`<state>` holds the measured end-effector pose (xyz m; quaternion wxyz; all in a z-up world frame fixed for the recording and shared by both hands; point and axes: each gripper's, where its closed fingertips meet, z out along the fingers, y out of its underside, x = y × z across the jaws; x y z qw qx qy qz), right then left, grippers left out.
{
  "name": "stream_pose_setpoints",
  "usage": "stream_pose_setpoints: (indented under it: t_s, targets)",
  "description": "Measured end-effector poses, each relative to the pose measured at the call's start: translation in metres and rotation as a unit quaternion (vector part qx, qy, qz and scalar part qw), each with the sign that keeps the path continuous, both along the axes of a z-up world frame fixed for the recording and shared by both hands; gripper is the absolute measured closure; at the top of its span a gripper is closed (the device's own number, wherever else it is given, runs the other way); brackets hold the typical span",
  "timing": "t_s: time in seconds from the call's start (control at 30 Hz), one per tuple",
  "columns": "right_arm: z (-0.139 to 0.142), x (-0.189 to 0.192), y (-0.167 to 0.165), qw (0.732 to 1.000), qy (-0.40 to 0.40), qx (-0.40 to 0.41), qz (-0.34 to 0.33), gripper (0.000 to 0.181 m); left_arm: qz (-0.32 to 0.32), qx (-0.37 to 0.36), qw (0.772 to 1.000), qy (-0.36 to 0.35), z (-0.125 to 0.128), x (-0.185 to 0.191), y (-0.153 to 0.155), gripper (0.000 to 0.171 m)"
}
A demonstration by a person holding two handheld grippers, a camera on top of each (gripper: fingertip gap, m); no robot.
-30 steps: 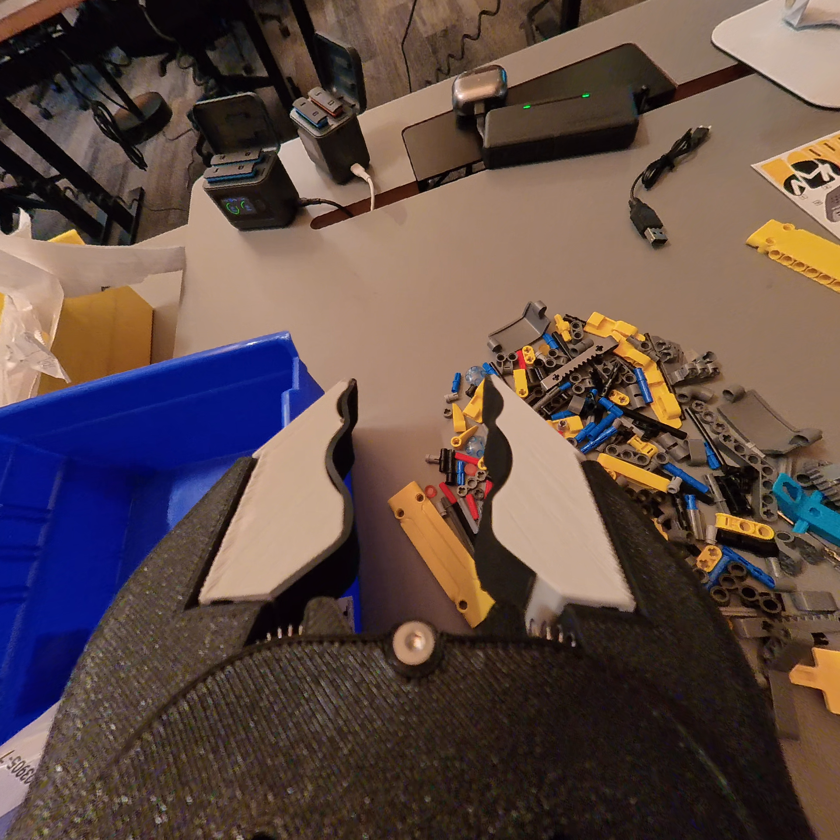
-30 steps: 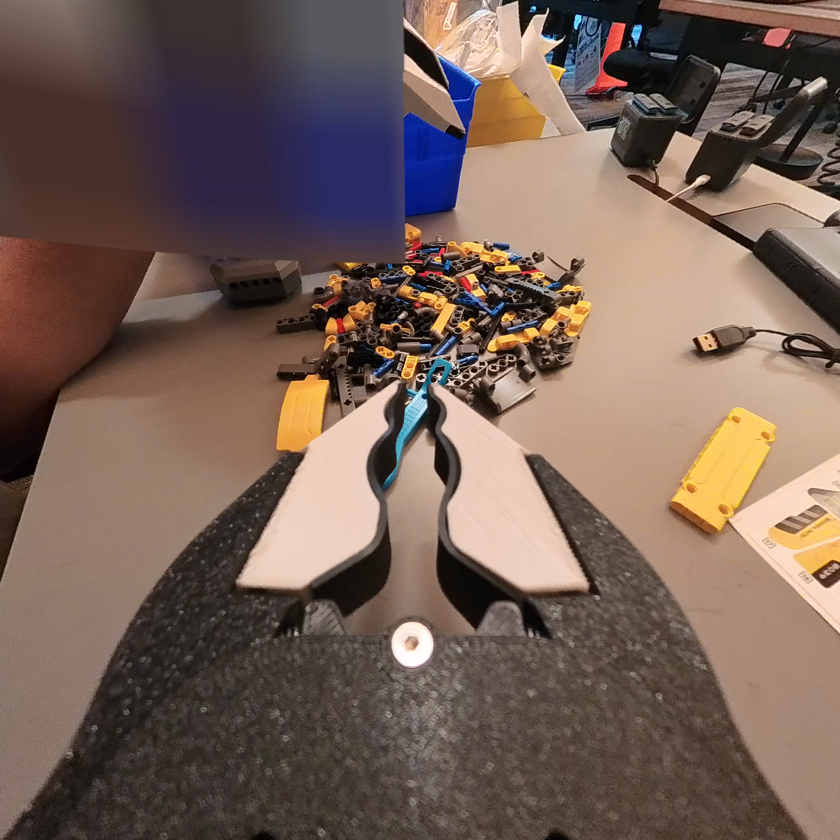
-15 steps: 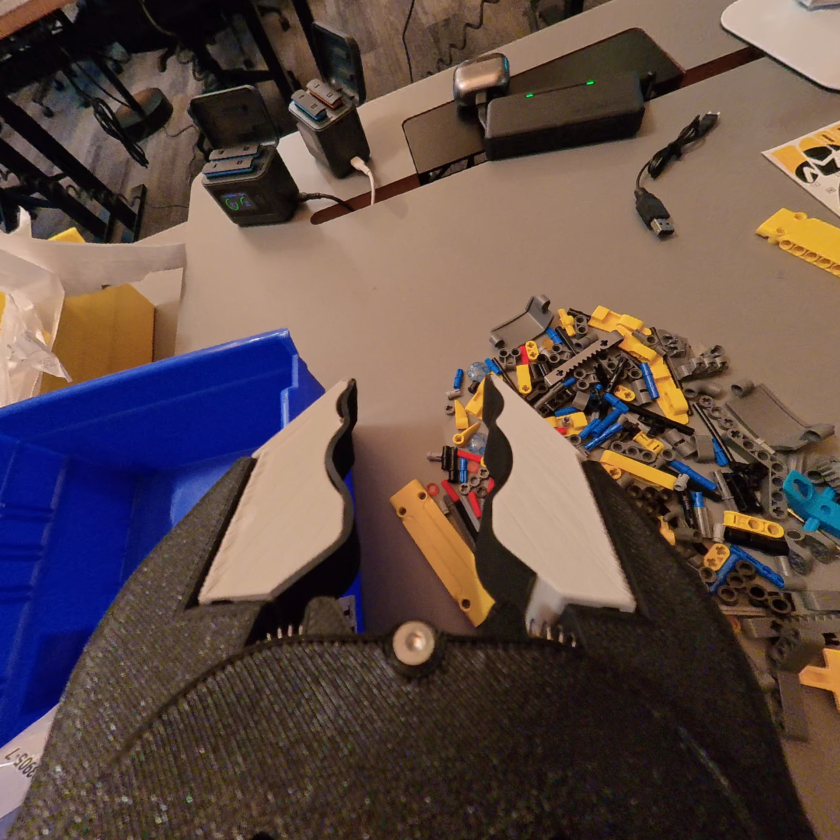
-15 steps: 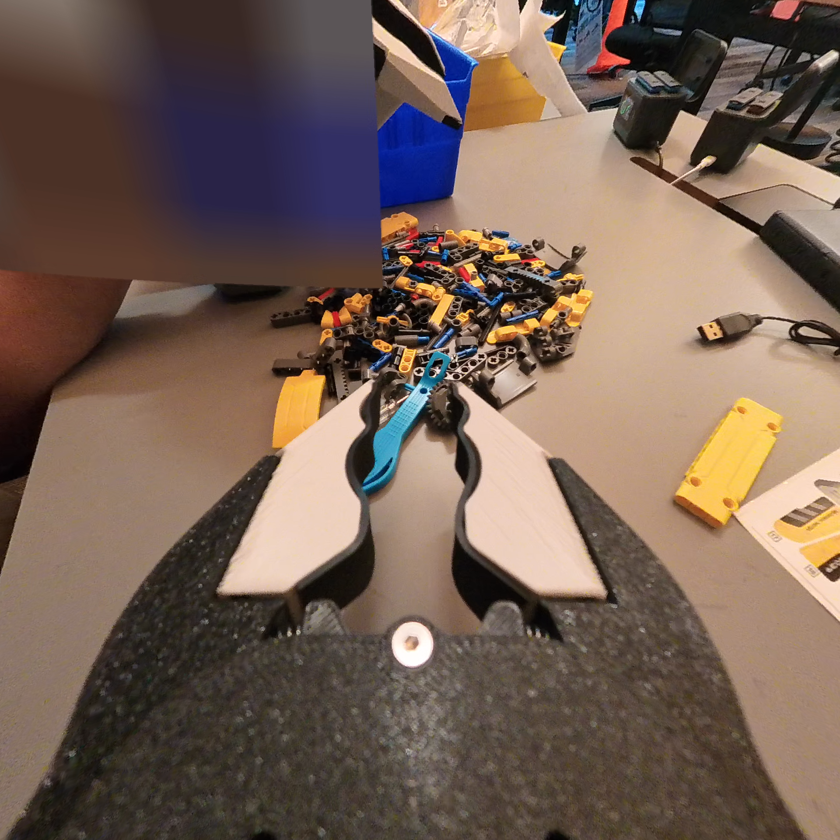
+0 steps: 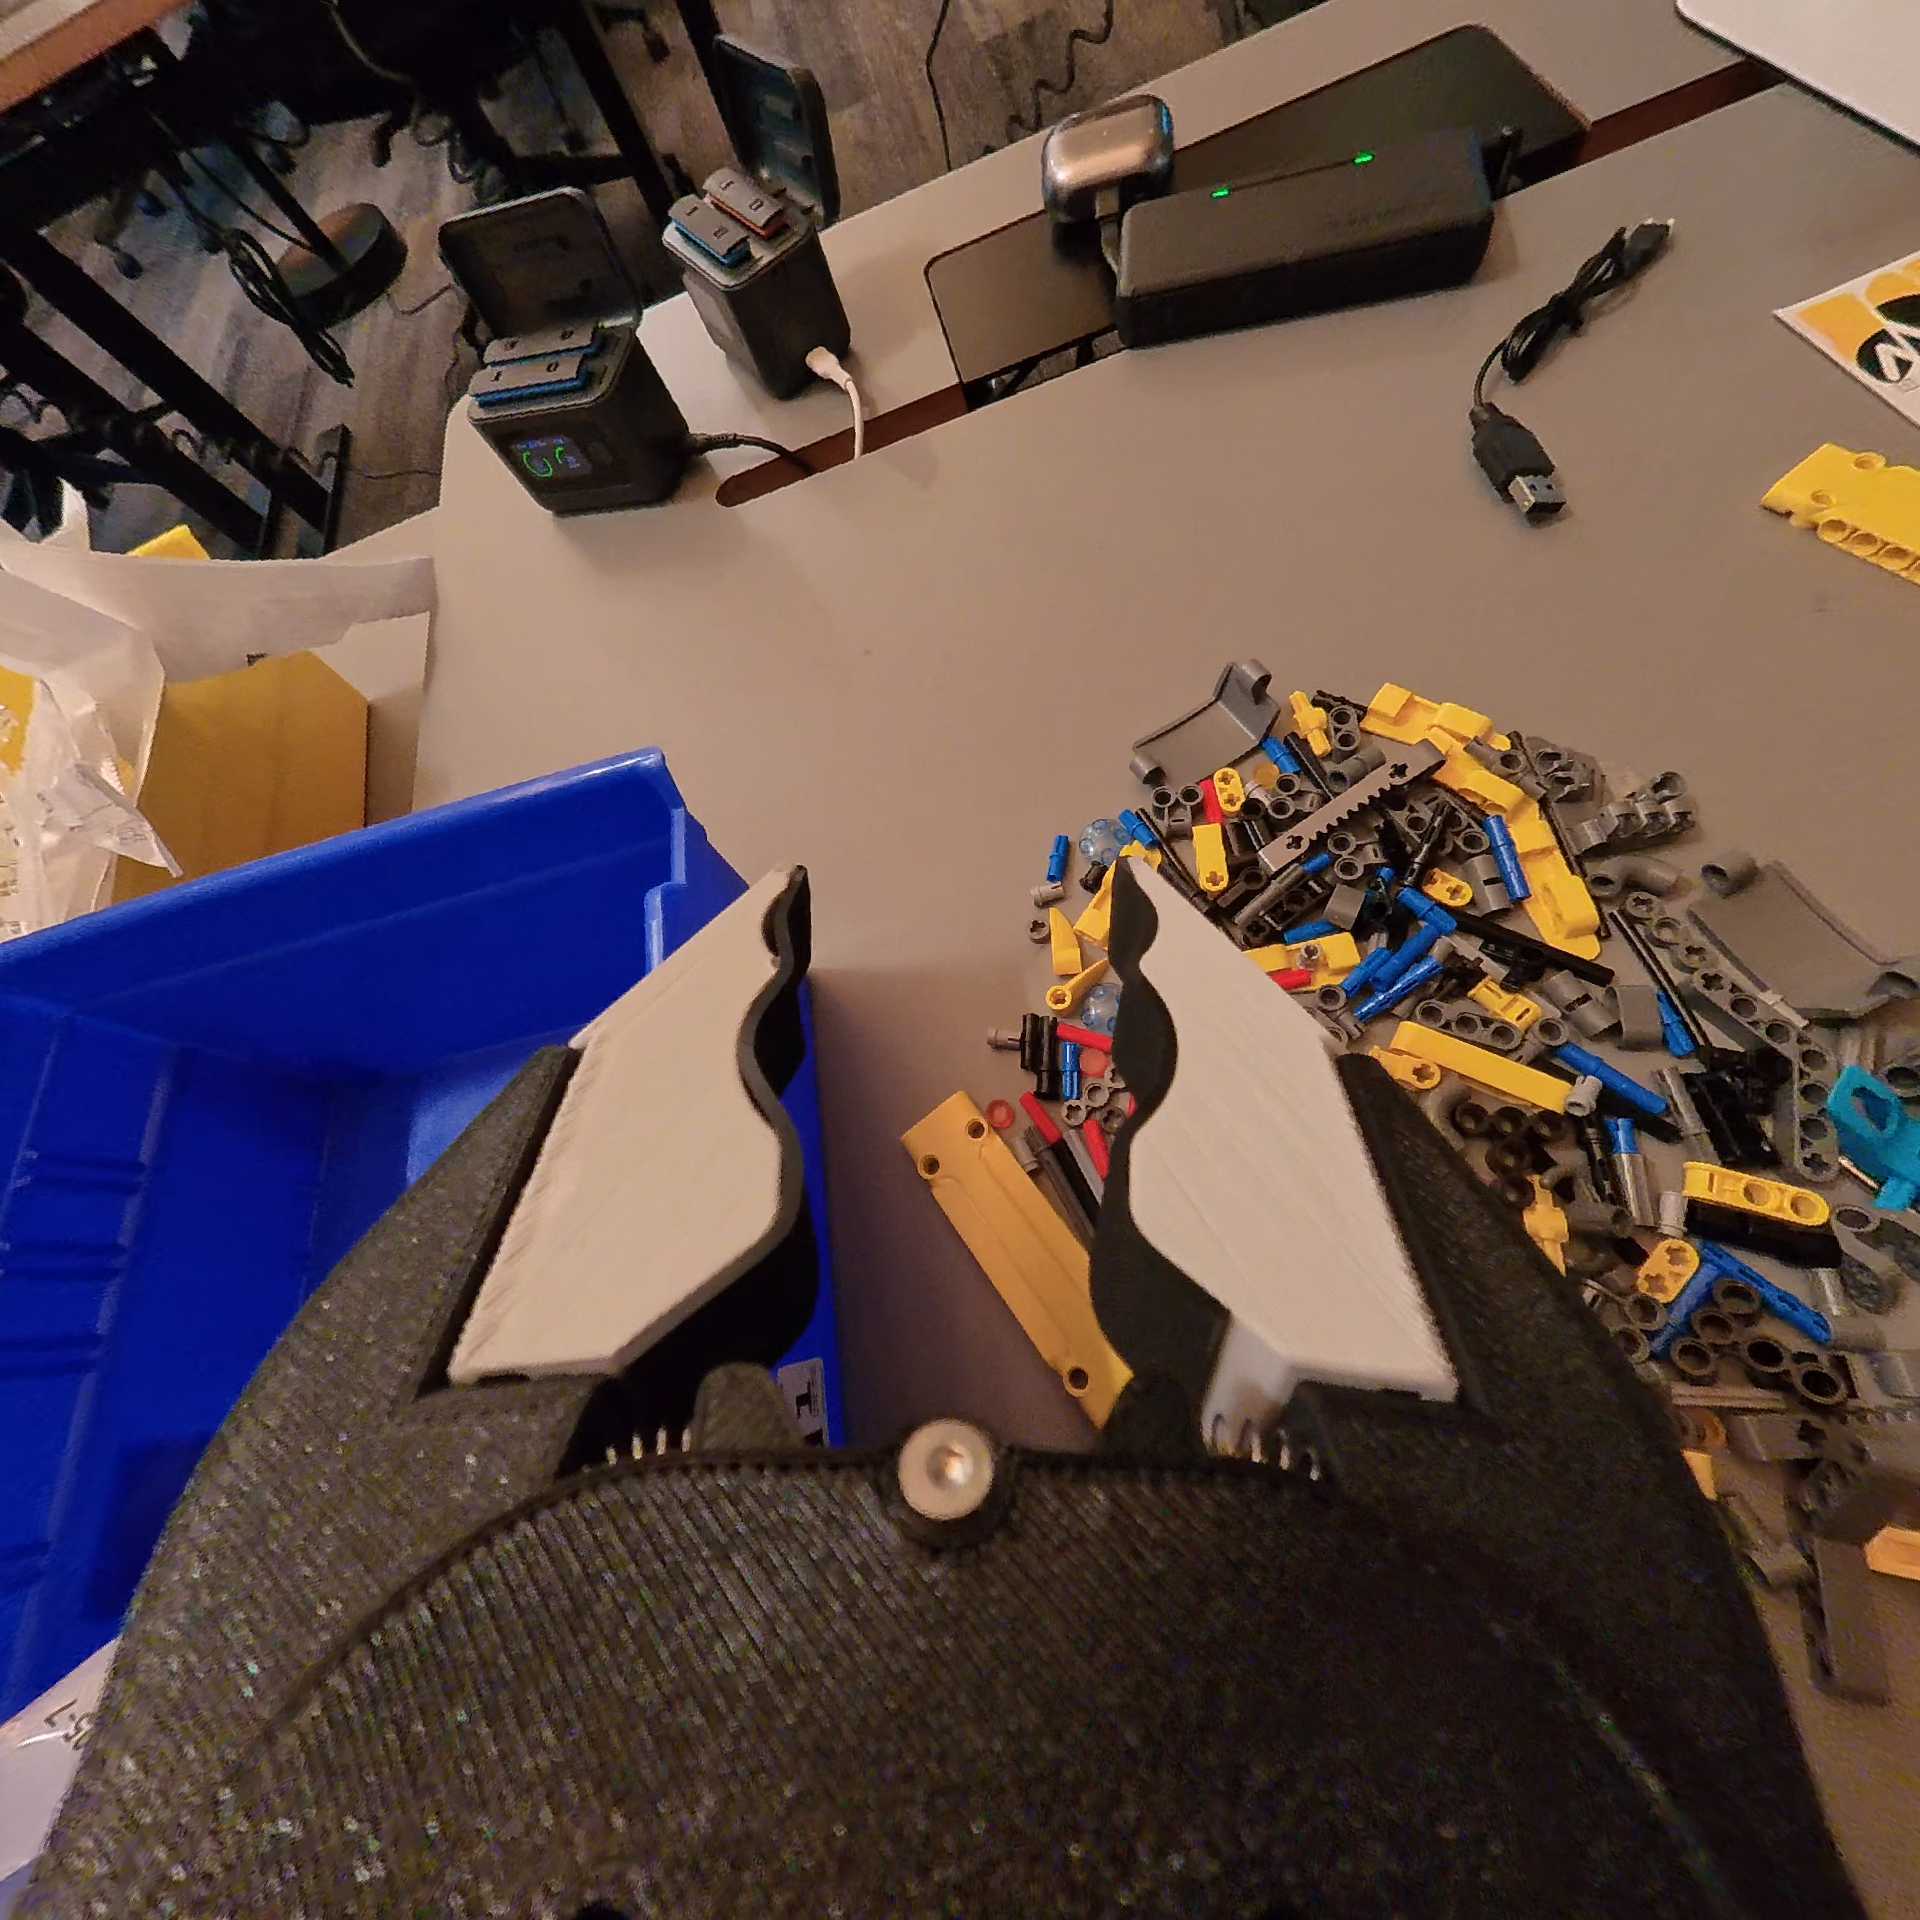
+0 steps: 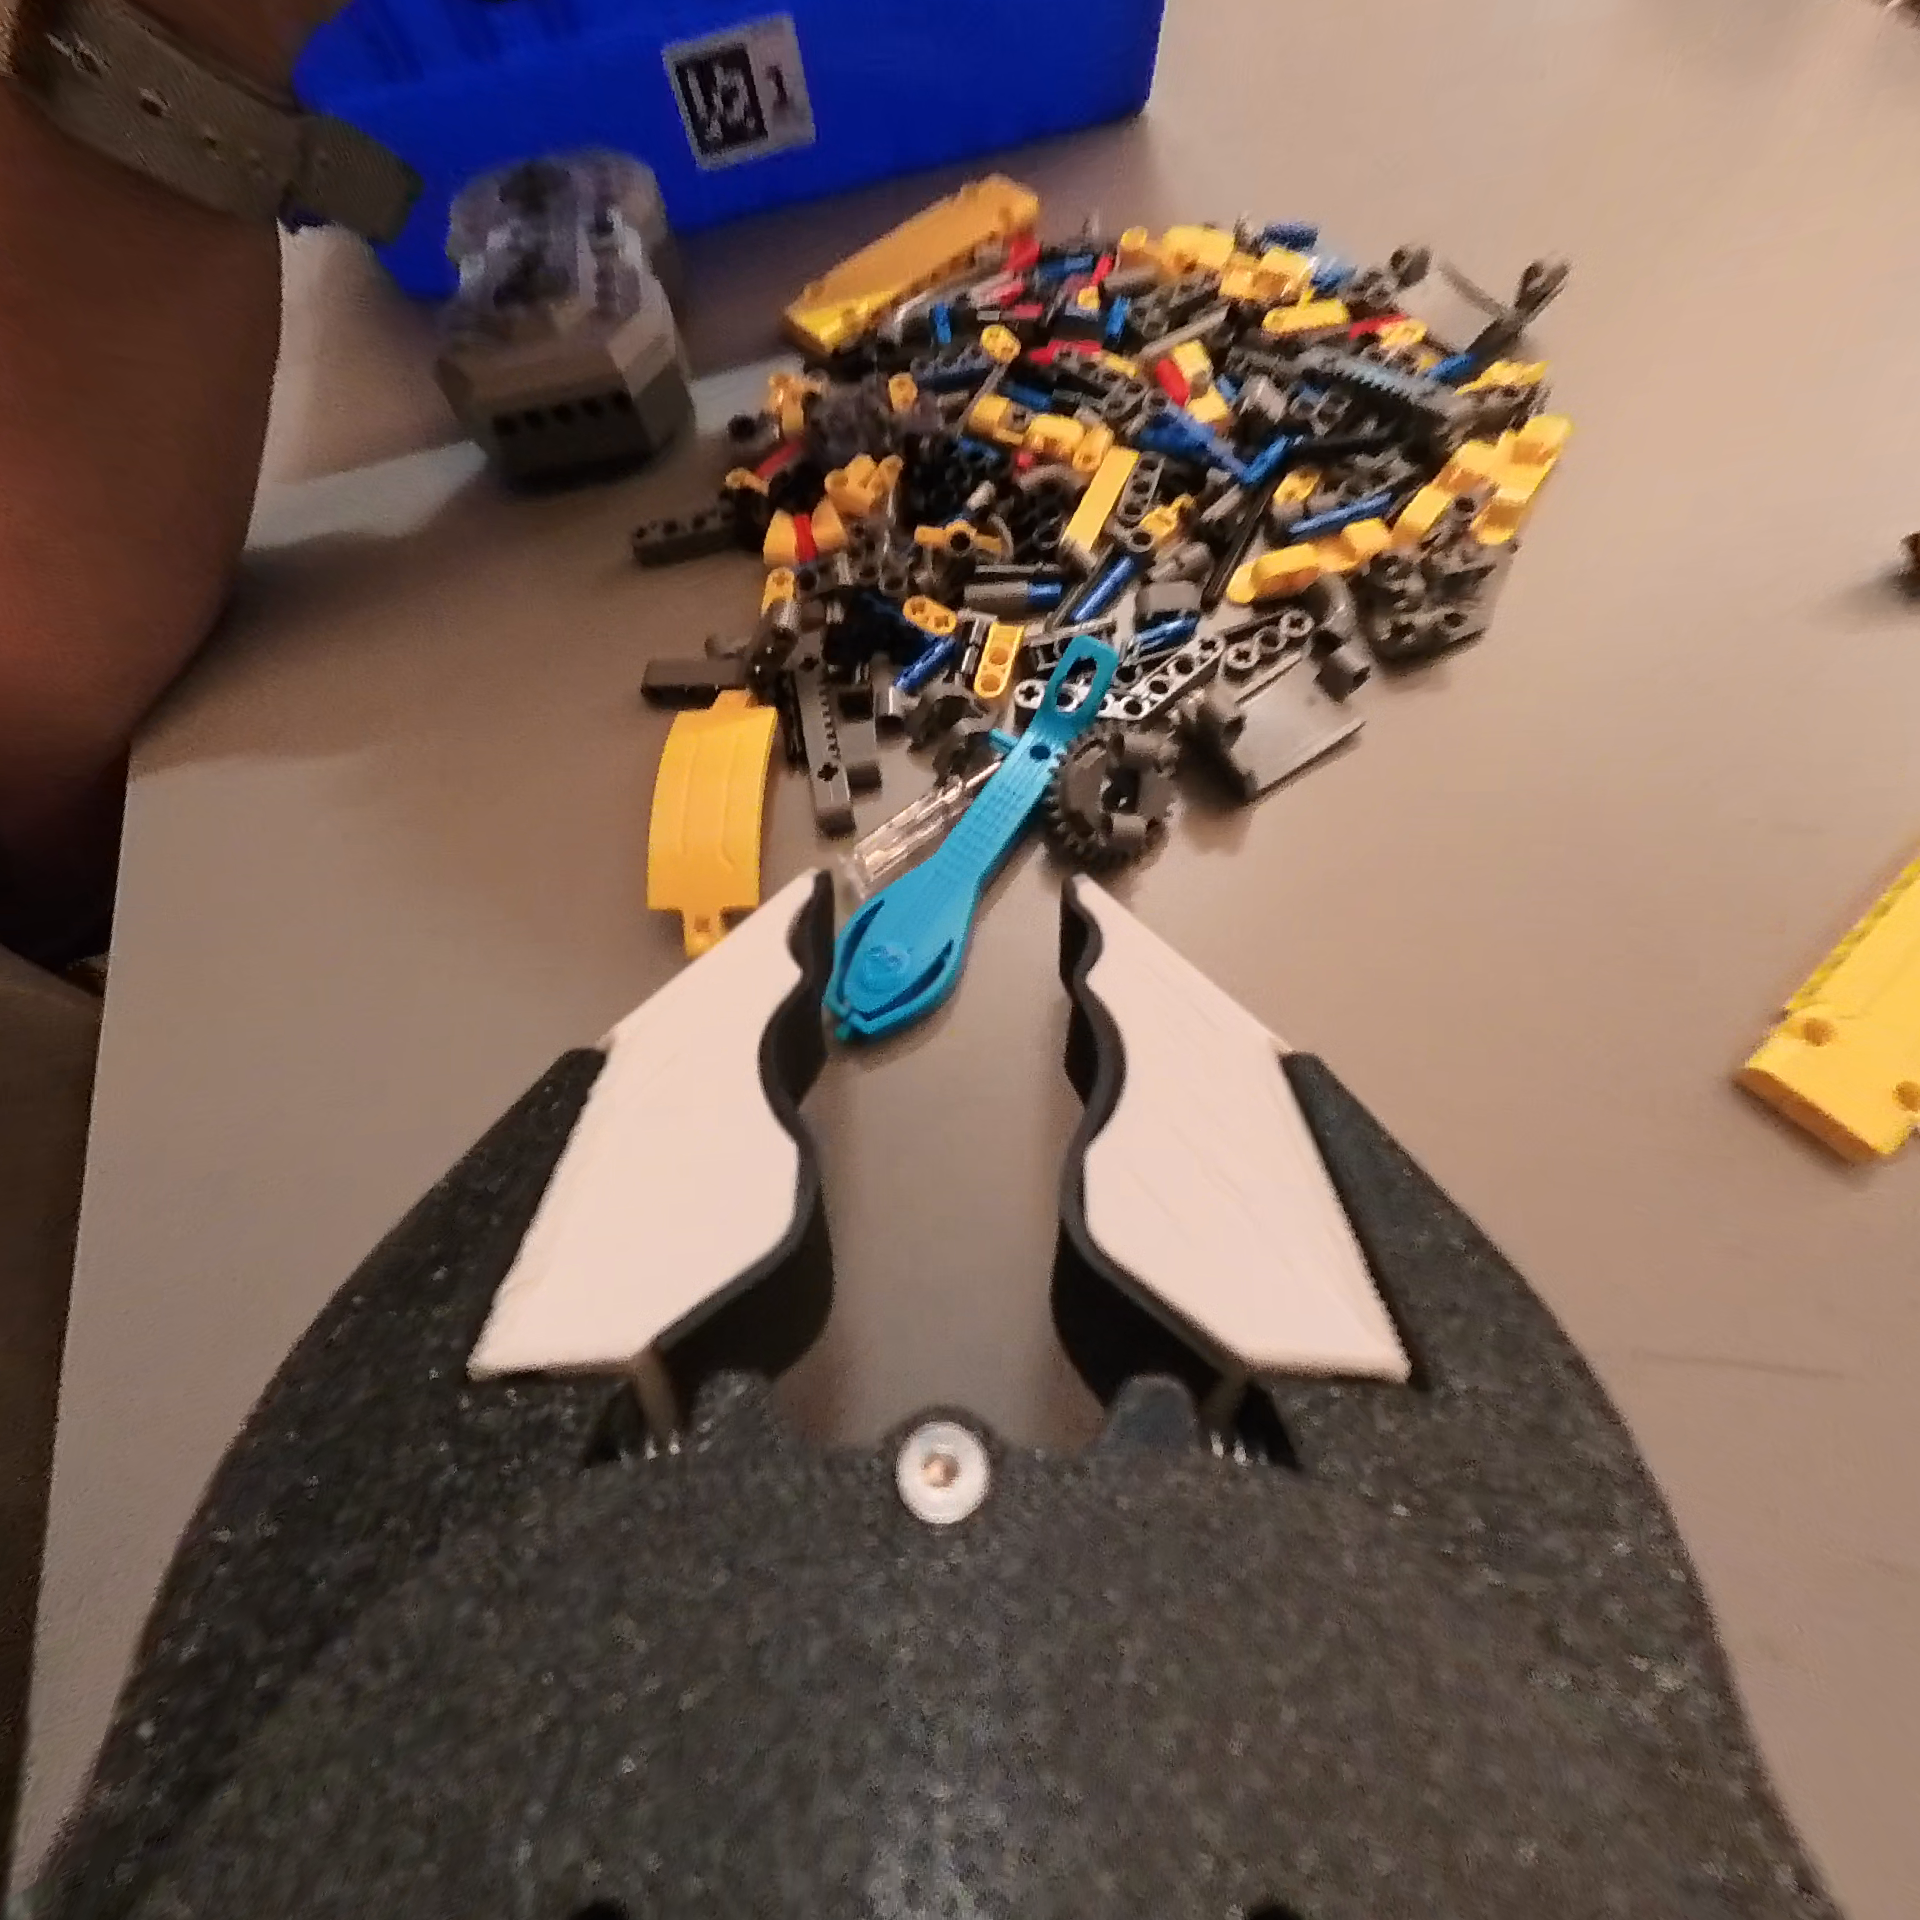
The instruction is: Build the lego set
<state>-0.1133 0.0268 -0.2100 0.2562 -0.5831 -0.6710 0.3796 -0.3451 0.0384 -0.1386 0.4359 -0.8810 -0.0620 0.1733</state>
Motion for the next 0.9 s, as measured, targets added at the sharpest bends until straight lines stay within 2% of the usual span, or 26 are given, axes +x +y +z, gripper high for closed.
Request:
stream_pose_setpoints:
  t_s: [0.57, 0.67, 0.9]
  targets:
    - [-0.019, 0.003, -0.009, 0.997, -0.051, 0.056, 0.028, 0.141, -0.001, -0.004, 1.0, 0.003, -0.001, 0.0, 0.0, 0.116]
    - [-0.02, 0.003, -0.01, 0.996, -0.05, 0.064, 0.031, 0.151, -0.002, -0.004, 1.0, 0.004, -0.001, 0.0, 0.0, 0.115]
    - [-0.011, 0.002, -0.009, 0.997, -0.023, 0.064, 0.026, 0.152, -0.002, -0.004, 1.0, 0.005, -0.001, -0.001, 0.0, 0.115]
